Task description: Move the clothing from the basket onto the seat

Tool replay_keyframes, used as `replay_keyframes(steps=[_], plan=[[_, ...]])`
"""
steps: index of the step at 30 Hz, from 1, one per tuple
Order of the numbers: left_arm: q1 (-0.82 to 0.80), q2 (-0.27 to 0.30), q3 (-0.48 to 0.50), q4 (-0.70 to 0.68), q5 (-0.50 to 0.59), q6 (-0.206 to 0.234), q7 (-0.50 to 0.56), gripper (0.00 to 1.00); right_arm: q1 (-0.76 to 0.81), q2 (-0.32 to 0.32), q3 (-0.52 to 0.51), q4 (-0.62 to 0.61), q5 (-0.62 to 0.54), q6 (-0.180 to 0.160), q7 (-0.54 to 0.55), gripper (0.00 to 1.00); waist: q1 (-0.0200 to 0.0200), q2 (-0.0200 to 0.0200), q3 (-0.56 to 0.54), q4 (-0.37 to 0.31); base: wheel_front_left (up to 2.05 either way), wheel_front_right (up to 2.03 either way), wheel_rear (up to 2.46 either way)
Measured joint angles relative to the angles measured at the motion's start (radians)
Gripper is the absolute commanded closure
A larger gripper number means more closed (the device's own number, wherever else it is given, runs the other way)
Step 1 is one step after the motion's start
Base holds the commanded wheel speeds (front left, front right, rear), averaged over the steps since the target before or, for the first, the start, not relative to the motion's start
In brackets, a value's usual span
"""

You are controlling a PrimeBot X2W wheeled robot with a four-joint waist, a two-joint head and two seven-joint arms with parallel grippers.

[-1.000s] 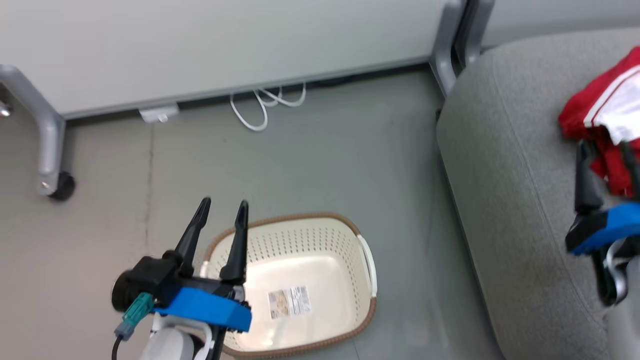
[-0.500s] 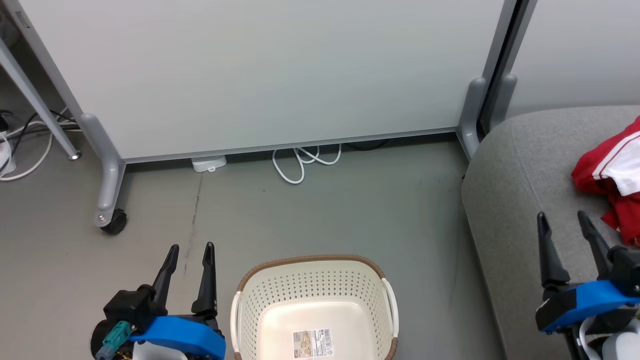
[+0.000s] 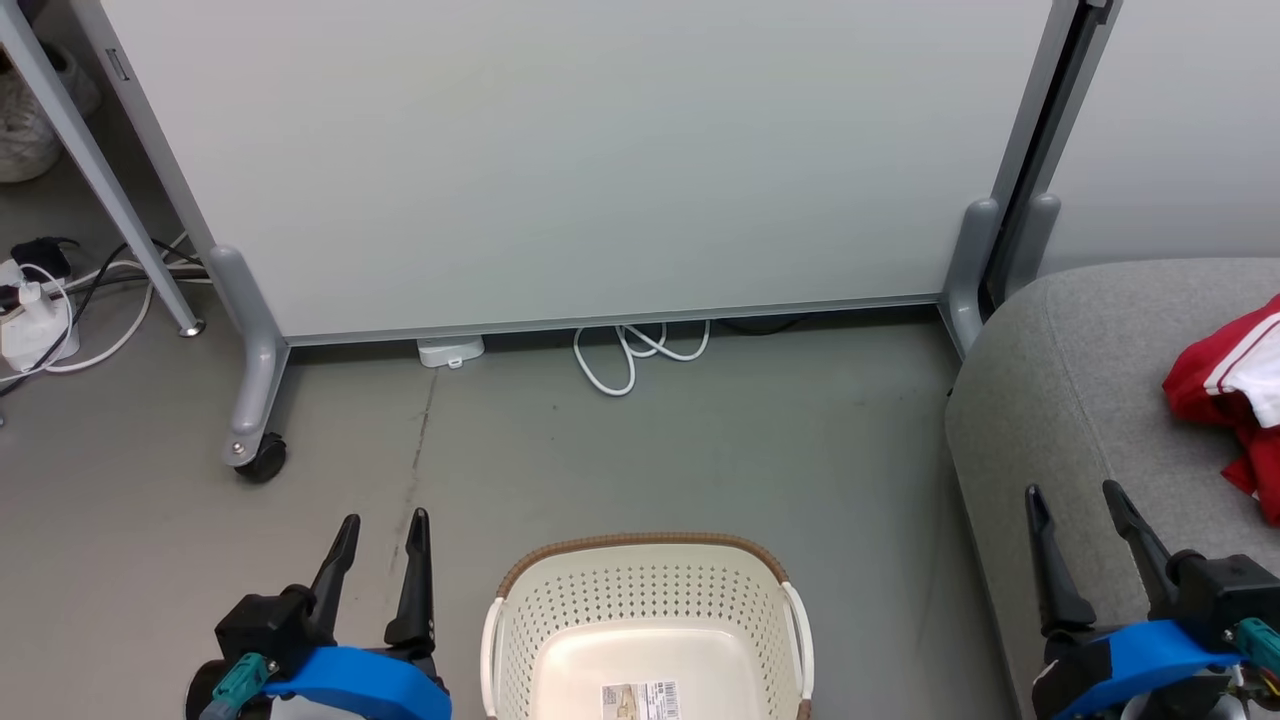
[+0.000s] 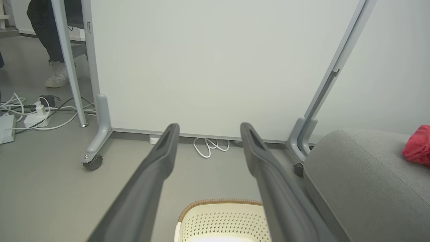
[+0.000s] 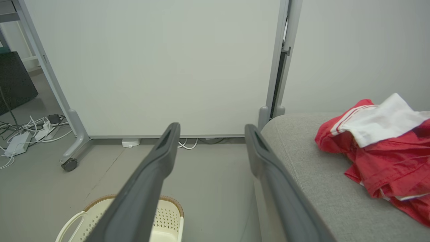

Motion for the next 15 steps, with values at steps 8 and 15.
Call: replay_keyframes(steps=[8, 15], plan=[[0.001, 0.002, -0.014, 0.008, -0.003, 0.000, 0.000, 0.00, 0.003, 0.004, 0.000, 0.019, 0.007, 0.000, -0.003, 0.00, 0.0002, 0.0000, -0.001, -0.002, 0.00, 0.00, 0.00], [0.000, 0.005, -0.027, 0.022, -0.016, 0.000, 0.000, 0.00, 0.003, 0.005, 0.006, 0.034, 0.011, 0.000, -0.006, 0.00, 0.0001, 0.0000, -0.001, -0.003, 0.00, 0.00, 0.00]])
